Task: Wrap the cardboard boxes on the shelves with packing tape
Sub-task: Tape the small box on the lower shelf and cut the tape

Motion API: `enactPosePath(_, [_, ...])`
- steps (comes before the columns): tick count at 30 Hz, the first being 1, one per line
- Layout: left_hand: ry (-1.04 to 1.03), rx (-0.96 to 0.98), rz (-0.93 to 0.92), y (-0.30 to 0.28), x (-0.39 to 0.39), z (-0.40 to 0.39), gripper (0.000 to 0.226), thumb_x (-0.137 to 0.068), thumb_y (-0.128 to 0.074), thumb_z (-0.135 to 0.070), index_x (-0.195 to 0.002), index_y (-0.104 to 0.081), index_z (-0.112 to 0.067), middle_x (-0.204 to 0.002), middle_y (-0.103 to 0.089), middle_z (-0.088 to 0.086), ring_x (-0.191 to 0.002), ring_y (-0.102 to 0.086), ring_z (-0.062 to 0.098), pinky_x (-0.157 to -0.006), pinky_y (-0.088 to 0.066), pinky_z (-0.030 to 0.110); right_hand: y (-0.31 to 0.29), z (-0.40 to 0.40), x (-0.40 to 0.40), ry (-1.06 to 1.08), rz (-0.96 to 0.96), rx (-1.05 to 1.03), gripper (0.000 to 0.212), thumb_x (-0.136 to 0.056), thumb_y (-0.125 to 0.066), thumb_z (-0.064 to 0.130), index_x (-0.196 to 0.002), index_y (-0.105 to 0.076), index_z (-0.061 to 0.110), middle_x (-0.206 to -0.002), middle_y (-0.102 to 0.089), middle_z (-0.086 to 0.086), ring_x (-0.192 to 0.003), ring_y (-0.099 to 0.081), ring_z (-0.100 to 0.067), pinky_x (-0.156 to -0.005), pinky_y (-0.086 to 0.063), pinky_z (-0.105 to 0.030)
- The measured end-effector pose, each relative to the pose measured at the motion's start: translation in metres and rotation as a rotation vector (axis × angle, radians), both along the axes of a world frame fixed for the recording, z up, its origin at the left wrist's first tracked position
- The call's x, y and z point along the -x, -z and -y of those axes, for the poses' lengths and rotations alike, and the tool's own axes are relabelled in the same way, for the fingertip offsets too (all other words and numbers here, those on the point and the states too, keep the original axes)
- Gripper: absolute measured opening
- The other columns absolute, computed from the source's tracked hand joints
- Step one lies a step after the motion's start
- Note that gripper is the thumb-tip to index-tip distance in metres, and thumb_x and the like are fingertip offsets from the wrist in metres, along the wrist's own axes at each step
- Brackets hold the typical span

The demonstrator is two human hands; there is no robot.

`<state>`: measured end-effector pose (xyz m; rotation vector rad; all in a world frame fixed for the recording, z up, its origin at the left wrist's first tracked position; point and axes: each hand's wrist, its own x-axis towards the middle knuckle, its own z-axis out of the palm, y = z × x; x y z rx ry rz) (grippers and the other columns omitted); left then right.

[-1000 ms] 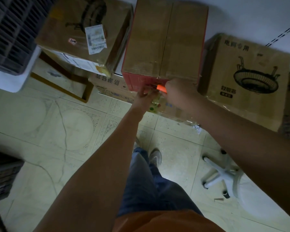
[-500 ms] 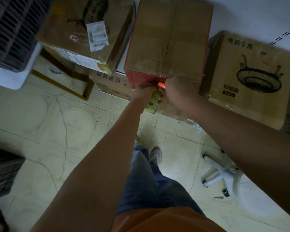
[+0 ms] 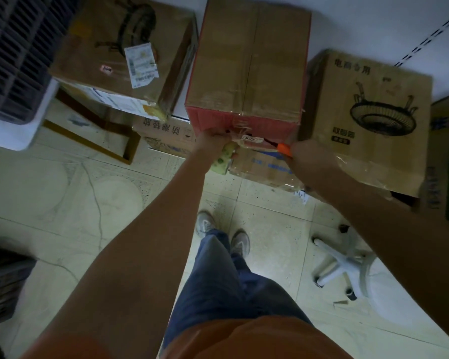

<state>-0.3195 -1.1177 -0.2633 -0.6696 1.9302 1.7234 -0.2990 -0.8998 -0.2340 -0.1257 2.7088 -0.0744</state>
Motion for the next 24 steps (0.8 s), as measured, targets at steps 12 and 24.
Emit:
enactPosePath(12, [-0.032, 0.020, -0.145, -0.096, -0.064, -0.034, 0.030, -0.096, -0.061, -0.025, -0.071, -0.071, -0.037, -0.088, -0.068, -0.011, -0.093, -0.064, 0.020, -0.090, -0.051, 0.041, -0.099, 0.005, -0.045, 0.399, -0.122, 0.915, 0.029, -0.093, -0.062, 0.044, -0.116, -0.065, 0.025, -0.092, -0.067, 0.000, -0.072, -0.063, -0.005, -0.065, -0.045, -0.018])
enactPosePath(24, [0.238, -0.264, -0.475, -0.246, -0.058, -0.139, 0.011, -0.098, -0.058, -0.006, -0.094, -0.063, -0.015, -0.084, -0.072, 0.012, -0.065, -0.070, 0.029, -0.057, -0.057, 0.034, -0.229, -0.067, -0.056, 0.504, -0.592, 0.990, 0.013, -0.084, -0.077, 0.026, -0.076, -0.067, 0.029, -0.063, -0.065, 0.015, -0.062, -0.061, 0.002, -0.060, -0.044, -0.009])
